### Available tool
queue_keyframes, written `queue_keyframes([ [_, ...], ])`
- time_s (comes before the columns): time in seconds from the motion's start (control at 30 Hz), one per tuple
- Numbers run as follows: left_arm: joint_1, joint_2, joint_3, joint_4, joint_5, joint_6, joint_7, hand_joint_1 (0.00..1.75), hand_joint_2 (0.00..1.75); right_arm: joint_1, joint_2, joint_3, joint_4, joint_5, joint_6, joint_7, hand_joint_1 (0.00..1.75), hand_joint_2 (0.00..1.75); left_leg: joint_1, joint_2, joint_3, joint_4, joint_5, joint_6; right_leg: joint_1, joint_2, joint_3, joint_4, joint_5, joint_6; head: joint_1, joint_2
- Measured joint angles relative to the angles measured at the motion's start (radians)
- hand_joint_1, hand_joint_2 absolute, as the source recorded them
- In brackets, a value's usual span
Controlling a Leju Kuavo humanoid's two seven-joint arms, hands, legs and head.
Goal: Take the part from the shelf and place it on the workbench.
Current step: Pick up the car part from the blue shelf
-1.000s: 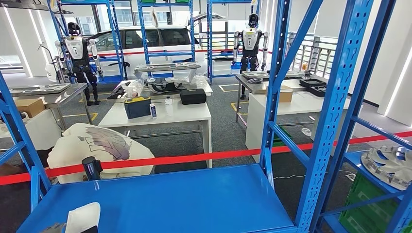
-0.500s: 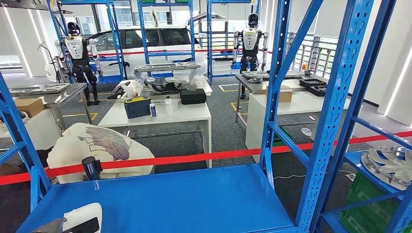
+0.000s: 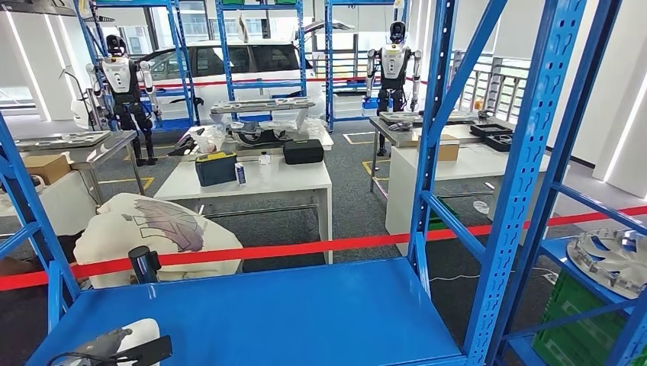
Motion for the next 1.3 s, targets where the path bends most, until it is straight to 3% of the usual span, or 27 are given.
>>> queue_keyframes([
  [0.2, -0.006, -0.017, -0.003, -0.012, 0.027, 0.014, -0.105, 0.00, 1.75, 0.000, 0.000, 0.000, 0.000, 0.001, 0.000, -0.001, 0.00, 0.00, 0.000, 0.000, 0.000, 0.000, 0.000, 0.000, 0.000, 0.000, 0.000, 0.000, 0.000, 0.000, 0.000, 0.000],
  [0.6, -0.006, -0.043, -0.049, -0.058, 0.063, 0.011, -0.218, 0.00, 1.75, 0.000, 0.000, 0.000, 0.000, 0.004, 0.000, -0.001, 0.00, 0.00, 0.000, 0.000, -0.001, 0.000, 0.000, 0.000, 0.000, 0.000, 0.000, 0.000, 0.000, 0.000, 0.000, 0.000],
  [1.03, -0.002, -0.052, -0.129, -0.085, 0.052, 0.073, -0.220, 0.00, 1.75, 0.000, 0.000, 0.000, 0.000, 0.007, 0.000, 0.000, 0.00, 0.00, 0.000, 0.000, -0.002, 0.000, 0.000, 0.000, 0.000, 0.000, 0.000, 0.000, 0.000, 0.000, 0.000, 0.000],
  [1.3, 0.004, -0.048, -0.237, -0.085, -0.052, 0.206, -0.219, 0.00, 1.75, 0.000, 0.000, 0.000, 0.000, 0.007, 0.000, 0.000, 0.00, 0.00, 0.000, 0.000, -0.002, 0.000, 0.000, 0.000, 0.000, 0.000, 0.000, 0.000, 0.000, 0.000, 0.000, 0.000],
])
